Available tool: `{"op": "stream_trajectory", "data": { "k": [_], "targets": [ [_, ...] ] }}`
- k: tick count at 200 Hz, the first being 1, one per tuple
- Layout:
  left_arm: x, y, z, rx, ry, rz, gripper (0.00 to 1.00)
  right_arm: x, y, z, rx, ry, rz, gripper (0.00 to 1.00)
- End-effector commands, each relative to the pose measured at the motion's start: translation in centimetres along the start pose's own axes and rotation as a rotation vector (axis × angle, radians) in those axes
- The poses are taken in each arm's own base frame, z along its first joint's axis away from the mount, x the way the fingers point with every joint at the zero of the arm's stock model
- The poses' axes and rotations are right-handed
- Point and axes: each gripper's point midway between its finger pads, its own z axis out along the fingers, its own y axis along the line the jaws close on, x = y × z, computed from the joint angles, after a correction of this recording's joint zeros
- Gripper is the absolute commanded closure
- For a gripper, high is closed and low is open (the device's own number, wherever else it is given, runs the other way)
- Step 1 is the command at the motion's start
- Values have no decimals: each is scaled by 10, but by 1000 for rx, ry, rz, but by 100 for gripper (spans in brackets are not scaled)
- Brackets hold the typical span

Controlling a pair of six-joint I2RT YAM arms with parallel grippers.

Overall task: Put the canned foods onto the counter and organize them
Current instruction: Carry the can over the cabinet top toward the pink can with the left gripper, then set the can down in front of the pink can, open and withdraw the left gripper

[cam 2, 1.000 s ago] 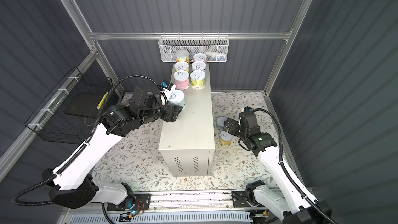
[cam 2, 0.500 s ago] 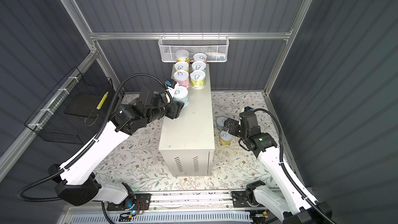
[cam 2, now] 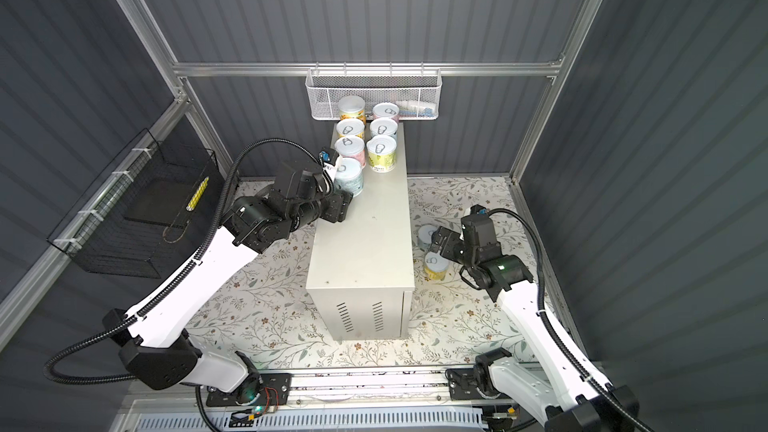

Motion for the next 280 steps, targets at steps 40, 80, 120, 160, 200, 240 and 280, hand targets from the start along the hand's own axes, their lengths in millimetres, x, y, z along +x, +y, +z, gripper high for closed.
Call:
{"op": "stream_trajectory", "data": {
  "k": [40, 80, 120, 160, 200, 240, 280],
  "targets": [
    [-7, 1, 8, -5, -24, -10, 25, 1, -3, 6, 12, 1, -1, 1],
    [-6, 2, 6, -9, -21, -11, 25, 2, -4, 6, 15, 8, -1, 1],
    [-1, 6, -15, 10, -21, -23, 18, 3, -6, 5, 24, 12, -8, 1],
    [21, 18, -48, 13, -17, -69, 9, 6, -11, 4, 54, 35, -22, 1],
    [51, 37, -71, -48, 29, -91, 9, 13, -18, -1, 70, 40, -5, 1],
    [78, 63, -81, -175, 69, -114, 8, 23, -28, 0, 104, 63, 0, 1],
    [123, 94, -52, -246, 138, -257, 8, 33, -35, 5, 118, 80, 1, 1]
  ]
}}
